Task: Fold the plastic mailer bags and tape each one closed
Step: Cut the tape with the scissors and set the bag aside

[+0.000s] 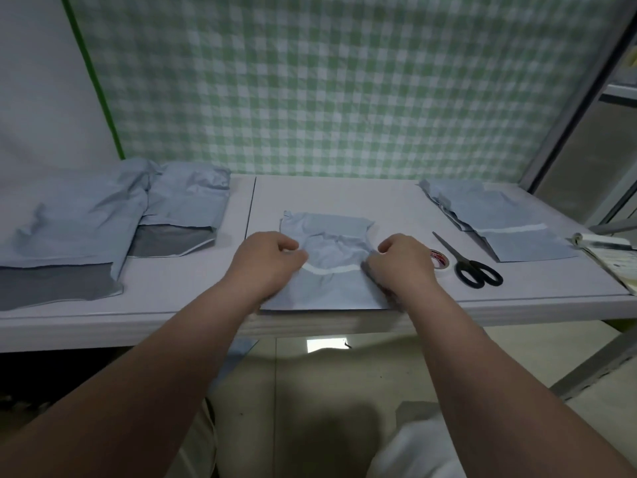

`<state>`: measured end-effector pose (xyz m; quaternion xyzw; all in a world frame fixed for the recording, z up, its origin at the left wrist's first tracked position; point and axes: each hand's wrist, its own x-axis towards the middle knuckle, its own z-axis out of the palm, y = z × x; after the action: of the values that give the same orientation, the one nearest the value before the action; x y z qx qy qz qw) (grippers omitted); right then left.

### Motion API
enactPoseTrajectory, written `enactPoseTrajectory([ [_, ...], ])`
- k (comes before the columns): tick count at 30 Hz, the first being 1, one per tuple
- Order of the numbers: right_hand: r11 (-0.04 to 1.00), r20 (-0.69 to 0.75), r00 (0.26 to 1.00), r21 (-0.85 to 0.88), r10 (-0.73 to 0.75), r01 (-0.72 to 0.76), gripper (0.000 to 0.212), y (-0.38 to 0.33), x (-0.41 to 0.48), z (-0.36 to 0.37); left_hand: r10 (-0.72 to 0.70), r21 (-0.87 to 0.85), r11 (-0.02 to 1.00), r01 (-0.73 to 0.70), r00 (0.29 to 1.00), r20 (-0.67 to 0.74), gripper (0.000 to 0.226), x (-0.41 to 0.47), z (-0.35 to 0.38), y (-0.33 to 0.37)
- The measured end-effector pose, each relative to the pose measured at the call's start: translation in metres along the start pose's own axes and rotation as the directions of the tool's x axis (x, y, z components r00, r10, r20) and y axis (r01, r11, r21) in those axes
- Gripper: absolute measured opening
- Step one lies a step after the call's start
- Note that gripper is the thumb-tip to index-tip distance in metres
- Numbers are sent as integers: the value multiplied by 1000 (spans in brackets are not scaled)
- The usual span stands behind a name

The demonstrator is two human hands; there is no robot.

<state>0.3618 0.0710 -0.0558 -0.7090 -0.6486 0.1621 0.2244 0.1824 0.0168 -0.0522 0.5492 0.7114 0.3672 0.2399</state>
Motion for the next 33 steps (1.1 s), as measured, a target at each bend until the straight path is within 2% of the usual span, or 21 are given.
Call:
enactPoseTrajectory([
  [2,999,41,998,25,43,-44,23,-4,7,-5,-170,-308,934,182,983,65,34,12,0,1],
  [4,997,110,991,12,78,-80,6,-11,17,-8,-233,-474,836,275,961,147,45,23,2,2],
  [5,997,156,985,-25,76,-73,10,-15,21,-9,-255,-521,796,307,952,172,48,28,3,2],
  [7,995,226,969,-35,96,-90,27,-18,31,-3,-281,-523,780,343,939,198,51,37,5,3],
  [10,949,267,952,231,151,-216,28,-11,47,5,-275,-444,821,358,931,240,36,45,7,8],
  [12,851,311,932,422,187,-311,26,-8,53,4,-266,-414,837,358,927,264,24,49,7,11],
  [14,764,362,912,528,193,-371,24,-8,61,4,-277,-426,823,375,921,275,18,55,8,13],
  [17,684,414,890,593,193,-424,23,-11,73,-1,-284,-575,658,486,868,408,25,67,7,19],
  [19,531,492,857,691,151,-491,19,-13,78,-10,-250,-653,546,525,846,471,25,72,4,30],
  [22,204,498,862,837,99,-507,14,-11,94,-29,-181,-724,488,488,868,463,29,80,3,54],
  [24,101,459,878,875,134,-473,13,-2,106,-46,-134,-753,466,464,879,458,28,88,8,72],
  [26,41,410,900,907,148,-420,25,10,117,-63,-78,-768,465,440,885,459,28,96,19,91],
  [29,25,306,934,948,184,-316,27,29,127,-94,1,-771,494,401,887,462,34,105,44,121],
  [31,92,225,949,964,220,-250,28,45,132,-116,55,-769,511,385,878,476,40,108,67,142],
  [33,181,181,951,956,251,-230,39,63,137,-135,98,-766,520,377,865,492,42,110,93,161],
])
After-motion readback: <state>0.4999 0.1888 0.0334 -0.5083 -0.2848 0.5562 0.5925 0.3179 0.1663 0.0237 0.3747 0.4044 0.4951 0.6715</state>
